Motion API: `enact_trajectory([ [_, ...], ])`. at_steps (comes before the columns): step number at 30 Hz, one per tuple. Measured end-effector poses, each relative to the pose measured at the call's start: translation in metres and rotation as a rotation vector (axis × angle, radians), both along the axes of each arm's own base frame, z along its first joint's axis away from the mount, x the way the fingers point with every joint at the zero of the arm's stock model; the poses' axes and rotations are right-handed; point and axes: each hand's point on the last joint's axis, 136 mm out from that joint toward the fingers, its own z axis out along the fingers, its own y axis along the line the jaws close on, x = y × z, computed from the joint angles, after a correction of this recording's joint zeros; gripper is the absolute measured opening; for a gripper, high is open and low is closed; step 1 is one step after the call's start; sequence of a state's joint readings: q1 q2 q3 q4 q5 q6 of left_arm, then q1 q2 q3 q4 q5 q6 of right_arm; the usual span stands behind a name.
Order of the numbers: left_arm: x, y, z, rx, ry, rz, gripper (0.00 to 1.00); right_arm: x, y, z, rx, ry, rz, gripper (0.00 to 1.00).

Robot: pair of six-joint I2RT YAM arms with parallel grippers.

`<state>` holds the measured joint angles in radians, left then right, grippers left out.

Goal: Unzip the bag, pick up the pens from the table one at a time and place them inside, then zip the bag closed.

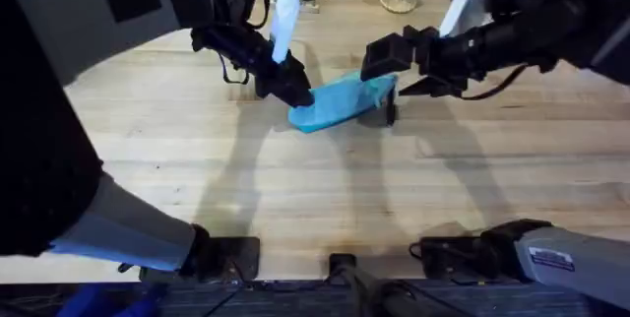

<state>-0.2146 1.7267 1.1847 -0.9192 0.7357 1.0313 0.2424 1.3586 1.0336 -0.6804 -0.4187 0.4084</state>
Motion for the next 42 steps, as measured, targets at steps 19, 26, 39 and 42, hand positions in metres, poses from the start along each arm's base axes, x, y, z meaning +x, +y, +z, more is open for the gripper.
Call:
enact_trajectory([
  [19, 0.000, 0.000, 0.000, 0.000, 0.002, 0.002, 0.044, 0.025, 0.020, -0.034, -0.006, 0.012, 0.030, 0.398],
  [26, 0.000, 0.000, 0.000, 0.000, 0.002, 0.002, 0.043, 0.024, 0.020, -0.033, -0.004, 0.013, 0.031, 0.033],
  [39, 0.000, 0.000, 0.000, 0.002, 0.003, 0.002, 0.043, 0.016, 0.038, -0.030, 0.016, -0.006, 0.117, 0.032],
  [42, -0.001, 0.001, 0.000, 0.004, 0.005, 0.002, 0.042, 0.010, 0.054, -0.025, 0.006, -0.046, 0.203, 0.032],
])
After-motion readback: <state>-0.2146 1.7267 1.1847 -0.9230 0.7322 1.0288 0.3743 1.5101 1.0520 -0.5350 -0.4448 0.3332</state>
